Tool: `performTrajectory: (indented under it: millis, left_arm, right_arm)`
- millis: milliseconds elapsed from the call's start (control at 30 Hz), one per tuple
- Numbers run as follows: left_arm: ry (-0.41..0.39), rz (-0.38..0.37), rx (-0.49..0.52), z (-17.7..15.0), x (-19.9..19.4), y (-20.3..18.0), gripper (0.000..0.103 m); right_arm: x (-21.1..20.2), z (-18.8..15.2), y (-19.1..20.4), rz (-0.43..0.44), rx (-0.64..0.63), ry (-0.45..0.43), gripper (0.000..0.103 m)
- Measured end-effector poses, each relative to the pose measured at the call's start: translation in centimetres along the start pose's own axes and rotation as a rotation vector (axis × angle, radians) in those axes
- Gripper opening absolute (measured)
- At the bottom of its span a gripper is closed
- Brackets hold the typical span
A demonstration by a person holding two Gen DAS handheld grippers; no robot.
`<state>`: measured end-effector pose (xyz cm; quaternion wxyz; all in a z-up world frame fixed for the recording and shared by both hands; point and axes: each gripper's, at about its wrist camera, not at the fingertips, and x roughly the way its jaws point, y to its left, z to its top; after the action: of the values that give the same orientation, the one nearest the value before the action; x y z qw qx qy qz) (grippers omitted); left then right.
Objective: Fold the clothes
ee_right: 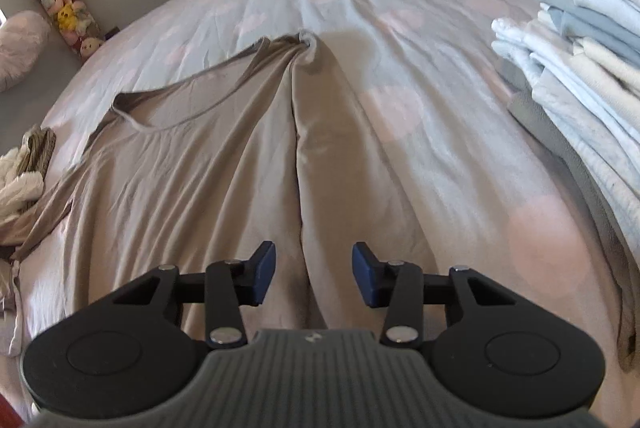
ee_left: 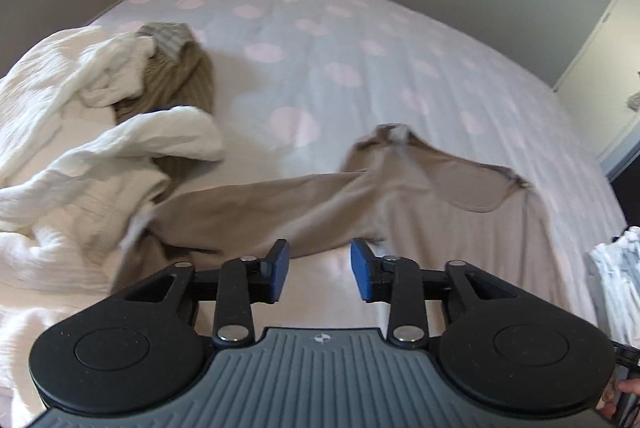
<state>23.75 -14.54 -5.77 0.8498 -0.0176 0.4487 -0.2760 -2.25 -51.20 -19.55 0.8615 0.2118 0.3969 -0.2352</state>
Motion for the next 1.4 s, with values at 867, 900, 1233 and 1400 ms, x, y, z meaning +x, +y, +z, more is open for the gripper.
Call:
performTrajectory:
  millis: [867, 900, 1233, 1400]
  left_arm:
    - [0.055, -0.042, 0.195, -9.1, 9.1, -6.6, 0.044]
    - [0.06, -0.043, 0.192, -9.1, 9.3, -6.5, 0.044]
    - [0.08, -0.037, 0.147, -9.0, 9.9, -6.0, 0.044]
    - [0.087, -0.031, 0.15, -9.1, 10.0, -6.0, 0.044]
  right_arm:
    - [-4.1, 3.8, -3.4, -0.227, -0.279, 0.275, 0.005]
    - [-4.6, 4.4, -4.1, -0.248, -0.272, 0.268, 0.005]
    - [-6.2, 6.0, -6.3, -0.318, -0.25, 0.239, 0.005]
    - [-5.5, 5.7, -6.7, -0.464, -0.346, 0.25, 0.004]
